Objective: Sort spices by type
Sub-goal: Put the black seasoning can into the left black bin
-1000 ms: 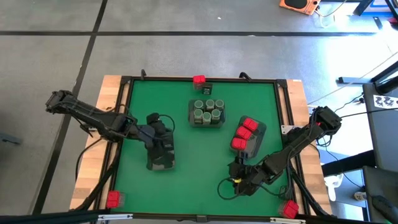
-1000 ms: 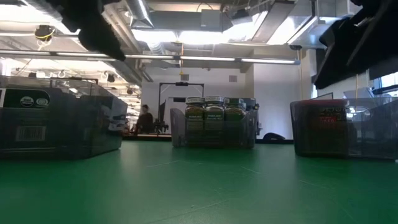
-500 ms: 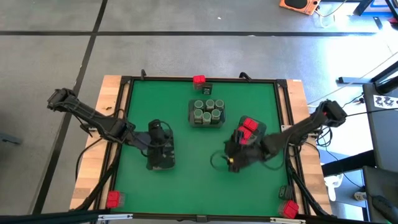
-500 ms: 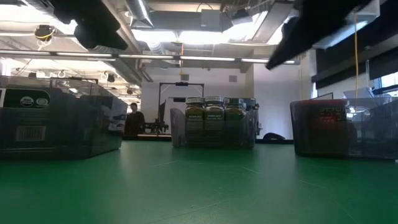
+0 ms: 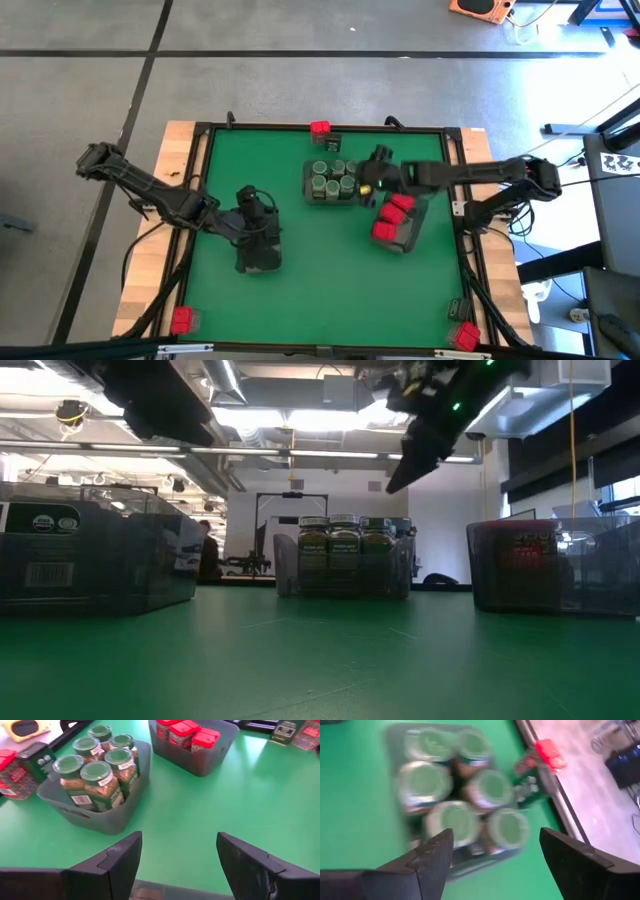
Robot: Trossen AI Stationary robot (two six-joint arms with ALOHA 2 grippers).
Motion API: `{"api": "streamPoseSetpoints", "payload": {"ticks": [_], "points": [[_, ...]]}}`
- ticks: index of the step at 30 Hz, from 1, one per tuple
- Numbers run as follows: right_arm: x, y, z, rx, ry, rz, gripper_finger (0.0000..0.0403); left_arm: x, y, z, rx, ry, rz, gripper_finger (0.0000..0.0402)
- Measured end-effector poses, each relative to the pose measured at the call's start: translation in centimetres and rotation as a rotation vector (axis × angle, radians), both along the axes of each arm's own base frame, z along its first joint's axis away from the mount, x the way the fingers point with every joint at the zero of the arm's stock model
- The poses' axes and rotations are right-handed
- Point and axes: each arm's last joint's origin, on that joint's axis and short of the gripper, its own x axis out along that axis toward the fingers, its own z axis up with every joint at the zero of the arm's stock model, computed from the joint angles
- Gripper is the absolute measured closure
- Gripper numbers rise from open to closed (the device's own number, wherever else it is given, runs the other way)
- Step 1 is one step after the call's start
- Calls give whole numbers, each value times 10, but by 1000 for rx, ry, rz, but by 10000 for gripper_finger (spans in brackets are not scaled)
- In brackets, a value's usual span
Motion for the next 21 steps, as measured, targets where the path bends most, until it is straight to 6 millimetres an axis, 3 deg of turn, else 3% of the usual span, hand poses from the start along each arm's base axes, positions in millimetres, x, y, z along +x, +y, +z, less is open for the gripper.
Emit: {"api": "streamPoseSetpoints", "payload": {"ticks": [5, 12, 21], "points": [[-1, -53, 1, -14, -29, -39, 109, 2, 8, 0, 24, 5, 30, 149], [0, -116, -13, -46, -64, -50, 109, 6, 22, 0, 57, 18, 75, 149], [9, -177, -42, 44, -128, 35, 109, 8, 35, 0, 116, 44, 96, 149]]}}
